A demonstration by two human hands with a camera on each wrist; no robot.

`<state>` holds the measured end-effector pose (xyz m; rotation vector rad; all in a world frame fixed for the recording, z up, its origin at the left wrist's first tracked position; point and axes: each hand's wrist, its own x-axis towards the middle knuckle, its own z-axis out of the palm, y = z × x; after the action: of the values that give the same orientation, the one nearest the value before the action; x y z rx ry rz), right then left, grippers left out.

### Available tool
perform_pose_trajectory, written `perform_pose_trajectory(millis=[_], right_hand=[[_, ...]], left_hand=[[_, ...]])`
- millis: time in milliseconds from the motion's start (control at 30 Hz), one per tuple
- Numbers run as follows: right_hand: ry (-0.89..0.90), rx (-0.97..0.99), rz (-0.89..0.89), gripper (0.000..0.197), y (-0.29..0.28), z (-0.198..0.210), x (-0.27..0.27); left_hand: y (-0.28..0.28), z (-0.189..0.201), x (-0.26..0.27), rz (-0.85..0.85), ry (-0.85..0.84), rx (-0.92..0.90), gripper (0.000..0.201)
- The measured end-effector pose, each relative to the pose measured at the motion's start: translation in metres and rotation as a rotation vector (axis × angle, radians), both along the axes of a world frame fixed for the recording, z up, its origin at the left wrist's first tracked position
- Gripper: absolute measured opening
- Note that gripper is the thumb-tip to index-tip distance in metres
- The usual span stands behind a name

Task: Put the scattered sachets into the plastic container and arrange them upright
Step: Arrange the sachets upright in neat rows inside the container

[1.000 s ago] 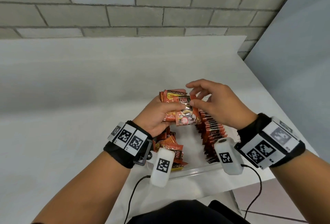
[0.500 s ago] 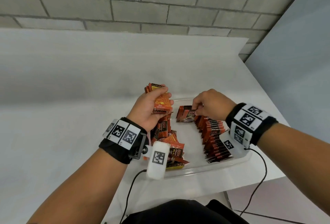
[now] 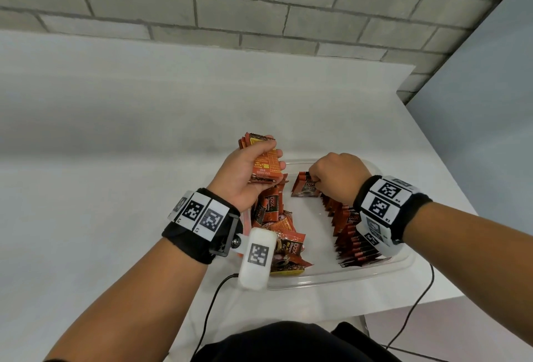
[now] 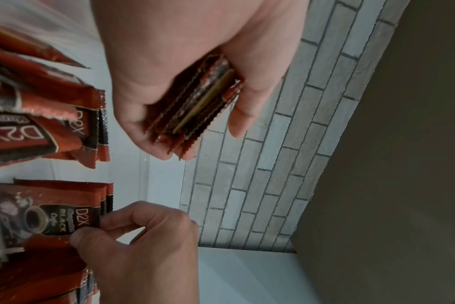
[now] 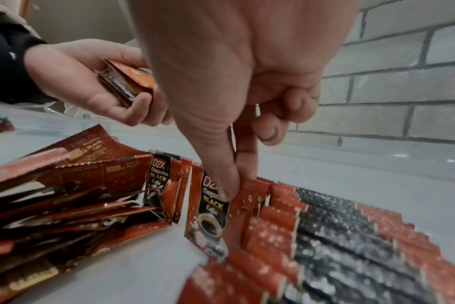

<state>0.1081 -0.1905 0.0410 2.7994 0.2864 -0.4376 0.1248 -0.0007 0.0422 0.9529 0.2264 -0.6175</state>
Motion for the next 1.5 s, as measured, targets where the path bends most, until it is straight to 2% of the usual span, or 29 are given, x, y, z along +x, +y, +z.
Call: perform_pose_trajectory(millis=[333, 600, 667, 767, 867, 967, 1067, 1167, 1267, 1333, 1400, 1500], right_hand=[[-0.053, -0.036, 0.086, 0.012, -0.002, 0.005, -0.003], [-0.068, 0.032, 0.024, 0.011, -0.004, 0.008, -0.004], [-0.078, 0.156, -0.051, 0.014, -0.006, 0.013, -0.005], [-0.083, 0.531, -0.175, 0.013, -0.010, 0.030, -0.009], [-0.122, 0.885, -0.303, 0.014, -0.007, 0.048, -0.014], [-0.043, 1.087, -0.353, 0.024, 0.000, 0.058, -0.023], [-0.022, 1.110, -0.341, 0.032, 0.002, 0.061, -0.032], [-0.172, 1.147, -0.341, 0.016, -0.002, 0.067, -0.035], [-0.361, 1.196, -0.325, 0.017, -0.005, 0.068, -0.042], [-0.421, 1.164, -0.235, 0.019, 0.000, 0.065, -0.050], [-0.382, 1.071, -0.121, 0.016, 0.005, 0.058, -0.058], [-0.262, 1.015, -0.083, 0.022, 0.004, 0.052, -0.065]], left_hand=[[-0.004, 0.001, 0.001, -0.023, 0.004, -0.010, 0.008], [-0.003, 0.001, 0.001, -0.048, 0.010, -0.046, 0.014], [-0.002, 0.001, 0.000, -0.057, 0.028, -0.081, 0.021], [-0.002, 0.003, -0.003, -0.103, 0.015, -0.103, 0.029], [-0.005, 0.005, -0.007, -0.149, -0.053, -0.069, 0.041], [-0.011, 0.007, -0.013, -0.242, -0.148, -0.059, 0.049], [-0.016, 0.008, -0.017, -0.295, -0.196, -0.052, 0.046], [-0.019, 0.008, -0.016, -0.309, -0.183, -0.034, 0.047], [-0.021, 0.009, -0.013, -0.229, -0.146, -0.062, 0.047], [-0.021, 0.010, -0.013, -0.172, -0.130, -0.115, 0.043], [-0.023, 0.010, -0.015, -0.147, -0.139, -0.168, 0.039], [-0.024, 0.009, -0.014, -0.128, -0.169, -0.153, 0.042]])
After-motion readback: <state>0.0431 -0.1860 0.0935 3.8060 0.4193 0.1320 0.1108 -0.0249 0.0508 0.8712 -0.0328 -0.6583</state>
